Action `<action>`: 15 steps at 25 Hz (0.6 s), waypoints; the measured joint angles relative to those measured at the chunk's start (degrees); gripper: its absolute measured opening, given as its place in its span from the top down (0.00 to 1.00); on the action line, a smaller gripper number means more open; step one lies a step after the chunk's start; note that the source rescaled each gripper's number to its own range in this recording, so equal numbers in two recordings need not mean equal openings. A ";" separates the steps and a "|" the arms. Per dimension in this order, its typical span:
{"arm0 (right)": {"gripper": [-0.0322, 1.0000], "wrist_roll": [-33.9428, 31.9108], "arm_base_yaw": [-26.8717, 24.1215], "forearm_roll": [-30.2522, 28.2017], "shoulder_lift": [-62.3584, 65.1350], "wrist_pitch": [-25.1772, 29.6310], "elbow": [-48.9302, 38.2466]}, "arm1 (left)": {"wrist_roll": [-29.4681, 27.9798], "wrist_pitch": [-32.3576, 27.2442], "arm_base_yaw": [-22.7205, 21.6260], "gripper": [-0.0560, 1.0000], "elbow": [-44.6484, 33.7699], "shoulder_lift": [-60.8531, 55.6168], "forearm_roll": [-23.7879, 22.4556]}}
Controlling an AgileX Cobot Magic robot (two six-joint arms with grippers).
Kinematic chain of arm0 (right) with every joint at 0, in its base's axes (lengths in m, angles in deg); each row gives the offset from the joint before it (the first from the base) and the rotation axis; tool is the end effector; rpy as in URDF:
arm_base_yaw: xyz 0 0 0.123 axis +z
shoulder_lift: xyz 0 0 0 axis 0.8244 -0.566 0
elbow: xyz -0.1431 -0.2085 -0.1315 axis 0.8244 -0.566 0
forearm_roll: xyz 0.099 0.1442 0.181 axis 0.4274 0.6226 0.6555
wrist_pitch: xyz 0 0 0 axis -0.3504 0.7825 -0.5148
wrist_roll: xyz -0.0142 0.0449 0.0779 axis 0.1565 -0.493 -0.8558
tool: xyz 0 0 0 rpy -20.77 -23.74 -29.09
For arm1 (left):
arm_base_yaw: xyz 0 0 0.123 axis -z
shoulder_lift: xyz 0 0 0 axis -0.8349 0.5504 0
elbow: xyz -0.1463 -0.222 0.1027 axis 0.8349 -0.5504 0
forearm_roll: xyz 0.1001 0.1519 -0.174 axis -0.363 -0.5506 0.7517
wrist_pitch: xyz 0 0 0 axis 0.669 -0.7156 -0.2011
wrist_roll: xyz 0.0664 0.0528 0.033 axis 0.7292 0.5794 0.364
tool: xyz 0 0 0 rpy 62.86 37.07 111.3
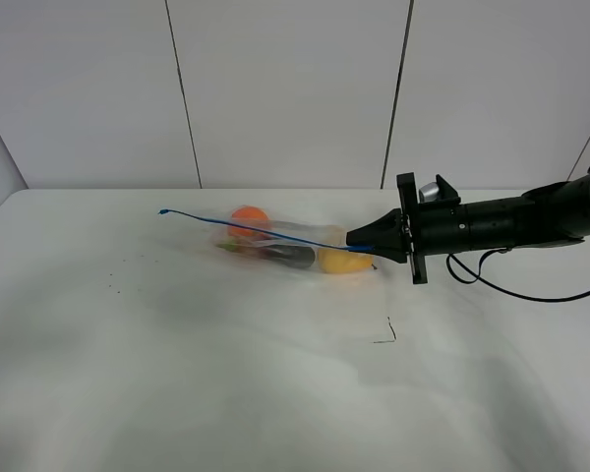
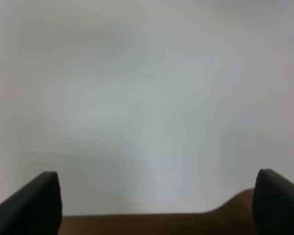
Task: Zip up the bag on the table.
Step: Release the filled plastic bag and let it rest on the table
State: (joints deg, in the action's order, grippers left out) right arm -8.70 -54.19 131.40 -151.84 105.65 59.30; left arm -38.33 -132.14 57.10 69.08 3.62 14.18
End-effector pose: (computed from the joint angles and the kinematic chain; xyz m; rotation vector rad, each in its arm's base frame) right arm 0.3504 0.0931 0.1484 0.2650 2.4400 1.7982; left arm 0.0409 0.0046 0.2729 -0.0038 2.3284 0.0643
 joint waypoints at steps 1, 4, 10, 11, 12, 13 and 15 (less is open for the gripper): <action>0.97 0.00 0.00 0.00 0.00 0.00 0.00 | 0.00 0.00 -1.17 0.01 0.00 -0.97 0.00; 0.97 0.00 0.00 0.00 0.00 0.00 0.00 | 0.00 0.00 -3.69 0.01 -0.06 -4.66 0.00; 0.97 0.00 0.00 0.00 0.00 0.00 0.00 | 0.00 -0.09 -4.19 0.01 -0.25 -13.19 0.74; 0.97 0.00 0.00 0.00 0.00 0.00 0.00 | 0.00 -0.09 -4.19 0.01 -0.25 -14.89 0.91; 0.97 0.00 0.00 0.00 0.00 0.00 0.00 | 0.00 -0.13 -4.19 0.01 -0.25 -16.02 1.03; 0.97 0.00 0.00 0.00 0.00 0.00 0.00 | 0.00 -0.15 -4.19 0.01 -0.25 -16.90 1.09; 0.97 0.00 0.00 -0.05 0.00 0.00 0.00 | 0.00 -0.27 -4.19 0.01 -0.25 -17.09 1.23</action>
State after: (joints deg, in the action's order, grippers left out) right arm -8.70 -54.19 131.34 -151.84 105.65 59.30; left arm -38.33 -132.41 52.91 68.83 -13.47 15.41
